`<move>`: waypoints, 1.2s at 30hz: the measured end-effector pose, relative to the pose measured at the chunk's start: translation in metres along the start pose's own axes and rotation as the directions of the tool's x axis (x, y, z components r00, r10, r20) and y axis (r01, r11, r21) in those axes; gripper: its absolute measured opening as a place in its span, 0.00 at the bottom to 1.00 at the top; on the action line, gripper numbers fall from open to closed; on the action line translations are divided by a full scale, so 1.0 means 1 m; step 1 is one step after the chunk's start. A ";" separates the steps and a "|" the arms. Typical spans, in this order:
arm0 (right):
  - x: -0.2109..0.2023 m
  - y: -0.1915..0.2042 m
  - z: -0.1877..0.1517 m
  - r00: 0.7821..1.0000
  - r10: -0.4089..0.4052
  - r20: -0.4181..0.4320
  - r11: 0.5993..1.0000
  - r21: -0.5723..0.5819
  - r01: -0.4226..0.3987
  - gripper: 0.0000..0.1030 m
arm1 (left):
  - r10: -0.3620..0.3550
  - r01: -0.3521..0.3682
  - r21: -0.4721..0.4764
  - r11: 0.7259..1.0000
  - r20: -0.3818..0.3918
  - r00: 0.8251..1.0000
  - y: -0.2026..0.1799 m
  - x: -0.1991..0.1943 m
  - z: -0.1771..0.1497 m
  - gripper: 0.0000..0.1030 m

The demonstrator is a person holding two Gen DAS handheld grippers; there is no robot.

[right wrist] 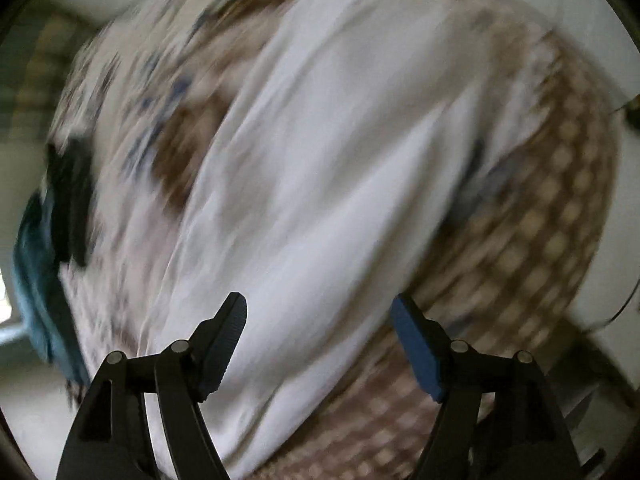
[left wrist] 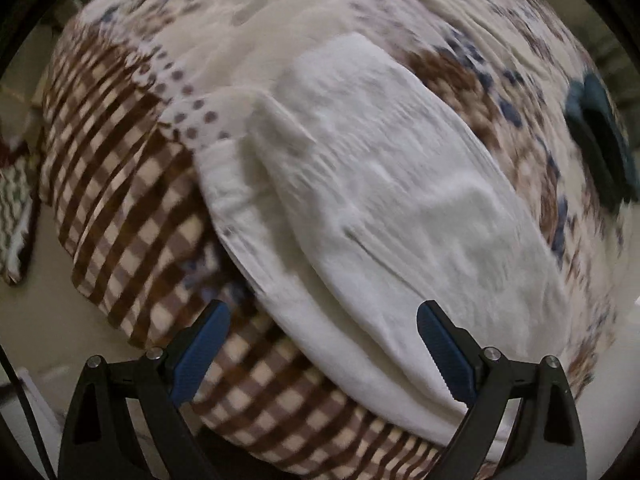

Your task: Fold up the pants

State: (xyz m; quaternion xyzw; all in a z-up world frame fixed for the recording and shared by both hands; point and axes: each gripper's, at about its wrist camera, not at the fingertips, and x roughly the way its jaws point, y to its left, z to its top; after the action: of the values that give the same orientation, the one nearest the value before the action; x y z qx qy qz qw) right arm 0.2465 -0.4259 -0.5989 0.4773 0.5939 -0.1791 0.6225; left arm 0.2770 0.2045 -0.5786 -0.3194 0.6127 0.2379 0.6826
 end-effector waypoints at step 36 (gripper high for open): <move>0.121 0.107 -0.153 0.969 -0.090 -0.229 0.961 -0.275 0.024 0.13 | -0.293 0.296 -0.189 0.936 0.045 0.955 0.073 0.020 0.088 0.59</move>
State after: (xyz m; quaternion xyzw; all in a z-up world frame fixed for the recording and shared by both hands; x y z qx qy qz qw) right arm 0.2716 -0.2094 -0.6442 0.3886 0.6971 -0.0553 0.6001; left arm 0.2876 0.3165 -0.6044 -0.4707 0.5263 0.1942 0.6810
